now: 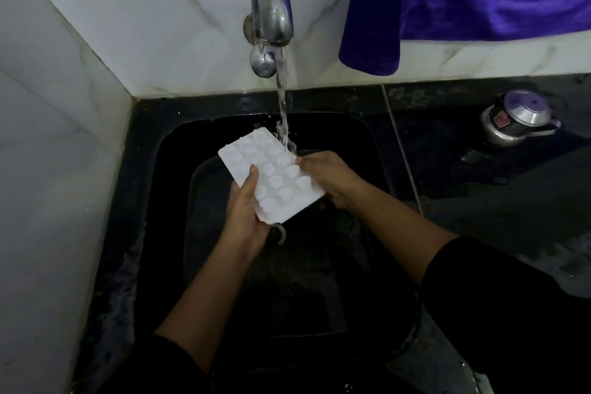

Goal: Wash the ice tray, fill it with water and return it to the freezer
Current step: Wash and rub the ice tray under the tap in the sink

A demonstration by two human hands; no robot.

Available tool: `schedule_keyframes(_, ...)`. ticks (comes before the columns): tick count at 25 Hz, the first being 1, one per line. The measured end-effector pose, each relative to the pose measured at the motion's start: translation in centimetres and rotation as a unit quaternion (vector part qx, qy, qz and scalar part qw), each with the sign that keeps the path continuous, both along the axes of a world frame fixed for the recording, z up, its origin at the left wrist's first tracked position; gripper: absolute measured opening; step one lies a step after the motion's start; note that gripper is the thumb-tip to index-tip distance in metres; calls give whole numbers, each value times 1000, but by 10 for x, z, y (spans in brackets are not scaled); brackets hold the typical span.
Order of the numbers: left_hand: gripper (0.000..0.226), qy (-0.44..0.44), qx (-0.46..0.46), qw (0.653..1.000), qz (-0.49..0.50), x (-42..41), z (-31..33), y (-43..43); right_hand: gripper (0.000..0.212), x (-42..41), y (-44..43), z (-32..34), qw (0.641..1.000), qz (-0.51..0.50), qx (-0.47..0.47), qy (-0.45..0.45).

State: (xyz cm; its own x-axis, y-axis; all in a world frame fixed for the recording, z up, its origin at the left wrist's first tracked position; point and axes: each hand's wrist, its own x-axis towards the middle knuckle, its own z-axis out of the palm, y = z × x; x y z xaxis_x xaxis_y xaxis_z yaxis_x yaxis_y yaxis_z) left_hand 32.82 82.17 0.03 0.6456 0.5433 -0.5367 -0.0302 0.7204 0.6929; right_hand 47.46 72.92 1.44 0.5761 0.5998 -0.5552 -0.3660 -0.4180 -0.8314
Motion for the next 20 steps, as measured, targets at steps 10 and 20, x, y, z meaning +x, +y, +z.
schedule_keyframes(10,35,65,8,998,-25,14,3,9,31,17,21,12,984,85,-153,-34)
schedule_keyframes(20,53,49,53,997,-14,-10,11,25,33,0,48,0,985,93,-141,-46)
